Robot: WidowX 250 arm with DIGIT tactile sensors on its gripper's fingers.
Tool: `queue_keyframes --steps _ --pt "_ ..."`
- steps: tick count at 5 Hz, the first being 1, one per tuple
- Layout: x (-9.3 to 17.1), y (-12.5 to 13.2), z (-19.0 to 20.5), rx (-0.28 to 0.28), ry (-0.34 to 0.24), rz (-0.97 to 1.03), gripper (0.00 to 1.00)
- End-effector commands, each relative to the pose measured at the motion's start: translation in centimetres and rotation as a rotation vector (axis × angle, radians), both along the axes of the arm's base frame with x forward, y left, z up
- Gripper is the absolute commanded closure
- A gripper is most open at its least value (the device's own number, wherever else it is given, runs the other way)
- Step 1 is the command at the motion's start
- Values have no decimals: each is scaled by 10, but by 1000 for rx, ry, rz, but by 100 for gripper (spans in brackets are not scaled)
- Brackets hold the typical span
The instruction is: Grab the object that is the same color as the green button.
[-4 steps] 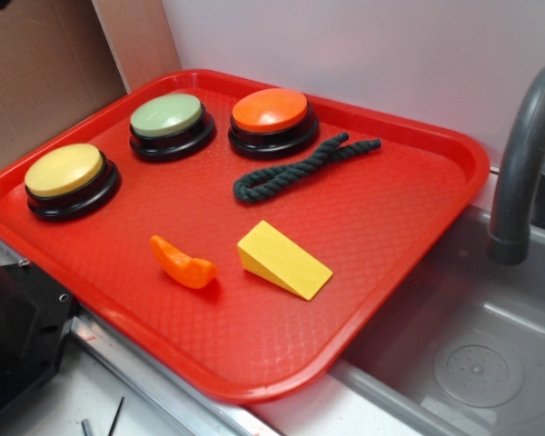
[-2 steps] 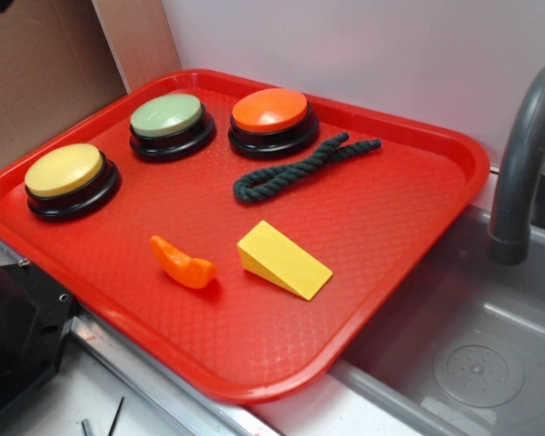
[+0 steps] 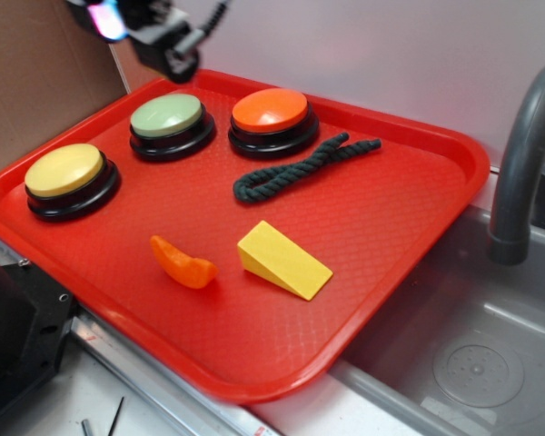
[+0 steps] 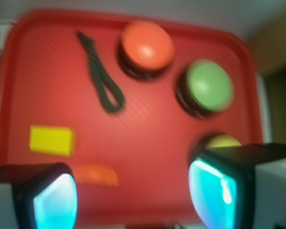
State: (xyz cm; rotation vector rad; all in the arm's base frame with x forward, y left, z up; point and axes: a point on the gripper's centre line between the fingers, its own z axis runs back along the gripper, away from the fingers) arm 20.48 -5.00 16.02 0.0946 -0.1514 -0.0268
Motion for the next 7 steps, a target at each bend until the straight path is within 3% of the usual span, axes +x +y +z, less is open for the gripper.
queue_keyframes --steps 1,3,4,5,7 --pt "36 -11 -15 -19 -45 -60 0" --pt "36 -11 -15 -19 -45 -60 0" --pt "57 -23 -59 -73 -58 -1 0" --pt "79 -40 -75 -150 -71 61 0" --pt "108 -40 -105 -158 -29 99 0"
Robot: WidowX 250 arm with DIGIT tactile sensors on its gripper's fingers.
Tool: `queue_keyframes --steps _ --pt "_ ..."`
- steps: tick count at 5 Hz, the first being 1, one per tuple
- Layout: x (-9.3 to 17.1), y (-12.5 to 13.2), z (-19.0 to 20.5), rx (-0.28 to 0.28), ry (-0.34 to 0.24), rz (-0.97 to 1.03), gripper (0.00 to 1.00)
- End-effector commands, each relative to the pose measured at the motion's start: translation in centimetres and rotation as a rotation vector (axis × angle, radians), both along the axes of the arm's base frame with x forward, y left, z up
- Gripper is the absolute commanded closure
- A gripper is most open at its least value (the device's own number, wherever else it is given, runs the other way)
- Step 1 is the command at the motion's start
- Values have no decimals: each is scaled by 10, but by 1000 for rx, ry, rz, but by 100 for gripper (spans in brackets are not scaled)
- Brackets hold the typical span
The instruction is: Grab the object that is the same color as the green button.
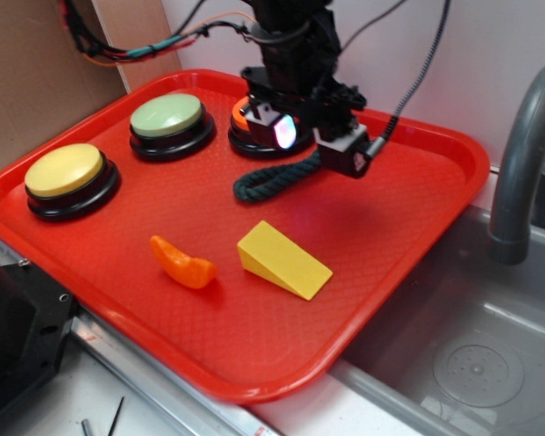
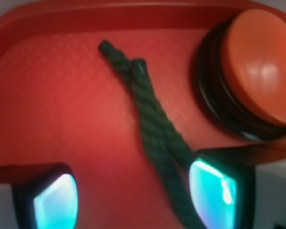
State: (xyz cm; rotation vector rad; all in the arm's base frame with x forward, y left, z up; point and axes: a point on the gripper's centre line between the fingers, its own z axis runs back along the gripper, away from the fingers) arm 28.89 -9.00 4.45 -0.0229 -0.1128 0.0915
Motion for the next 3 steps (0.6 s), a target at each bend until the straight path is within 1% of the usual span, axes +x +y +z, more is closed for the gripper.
queue_keyframes --steps 1,2,3 --pt "33 2 7 11 -49 -40 0" --pt "33 4 -1 38 -23 -44 0" --pt "31 4 -8 41 -9 -40 0"
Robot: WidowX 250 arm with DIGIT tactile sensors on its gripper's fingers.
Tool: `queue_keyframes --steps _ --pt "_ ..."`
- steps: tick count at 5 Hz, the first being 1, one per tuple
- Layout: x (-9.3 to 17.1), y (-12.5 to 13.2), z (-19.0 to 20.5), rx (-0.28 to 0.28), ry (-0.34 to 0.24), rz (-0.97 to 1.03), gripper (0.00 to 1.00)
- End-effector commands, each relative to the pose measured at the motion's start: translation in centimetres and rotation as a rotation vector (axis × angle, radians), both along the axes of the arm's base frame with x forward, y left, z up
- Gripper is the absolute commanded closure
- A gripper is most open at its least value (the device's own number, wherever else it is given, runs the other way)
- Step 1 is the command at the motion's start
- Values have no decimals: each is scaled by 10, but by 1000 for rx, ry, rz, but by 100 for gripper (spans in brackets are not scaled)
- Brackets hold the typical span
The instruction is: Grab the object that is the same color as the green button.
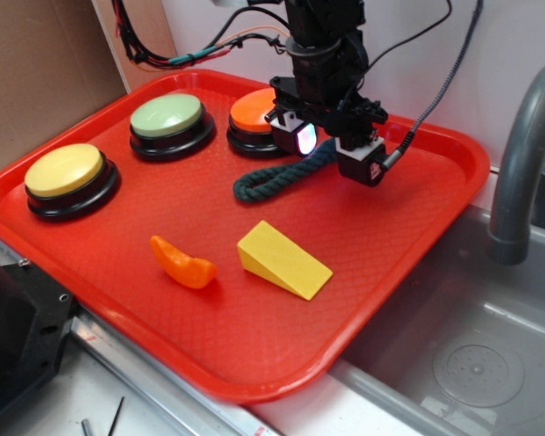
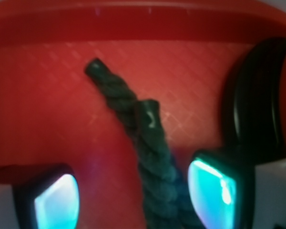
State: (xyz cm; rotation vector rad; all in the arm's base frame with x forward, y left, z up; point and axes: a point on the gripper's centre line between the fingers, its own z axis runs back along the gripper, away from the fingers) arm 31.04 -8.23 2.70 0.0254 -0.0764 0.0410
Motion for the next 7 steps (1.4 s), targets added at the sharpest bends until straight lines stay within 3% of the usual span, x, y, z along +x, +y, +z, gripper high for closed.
queue_keyframes --steps 1,2,4,5,7 --pt "8 -7 12 -2 -59 -3 84" --pt "7 -8 4 -4 -50 3 100" --pt "7 -17 11 -2 -55 -48 100" --pt "-4 -28 55 -2 -98 -113 100" --pt "-31 -15 148 -7 -253 -145 100"
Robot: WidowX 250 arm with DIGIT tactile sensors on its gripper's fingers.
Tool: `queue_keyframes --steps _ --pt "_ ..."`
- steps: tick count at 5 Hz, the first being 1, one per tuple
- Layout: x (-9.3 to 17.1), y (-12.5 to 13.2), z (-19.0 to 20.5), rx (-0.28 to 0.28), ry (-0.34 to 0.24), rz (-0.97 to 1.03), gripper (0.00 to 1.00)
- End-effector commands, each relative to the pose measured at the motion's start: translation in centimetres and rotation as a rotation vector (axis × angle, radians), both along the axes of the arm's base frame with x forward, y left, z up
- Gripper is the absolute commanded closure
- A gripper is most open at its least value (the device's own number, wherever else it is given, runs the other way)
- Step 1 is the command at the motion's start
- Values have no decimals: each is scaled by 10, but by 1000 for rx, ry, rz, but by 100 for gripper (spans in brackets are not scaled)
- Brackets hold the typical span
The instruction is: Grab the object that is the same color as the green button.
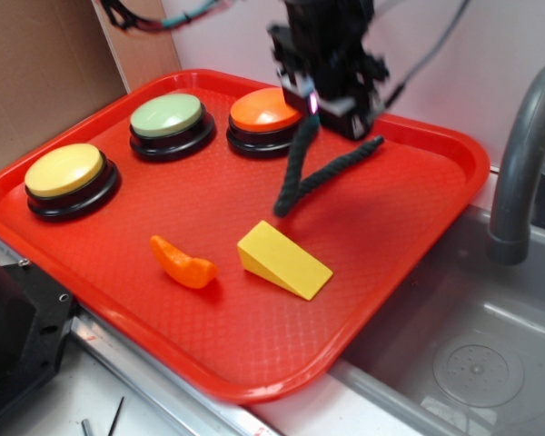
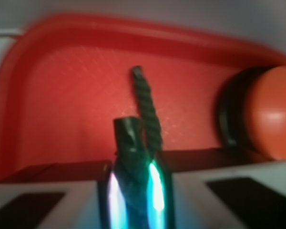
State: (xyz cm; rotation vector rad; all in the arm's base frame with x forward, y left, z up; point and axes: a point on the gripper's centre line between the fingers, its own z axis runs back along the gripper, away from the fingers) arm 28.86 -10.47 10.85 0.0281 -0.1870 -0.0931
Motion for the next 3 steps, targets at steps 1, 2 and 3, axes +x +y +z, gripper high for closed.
queue_keyframes --steps 1,2,3 --pt "-14 24 91 -21 -155 36 100" --pt "-8 33 101 -20 -166 39 100" --pt "6 28 99 -6 -157 -18 100"
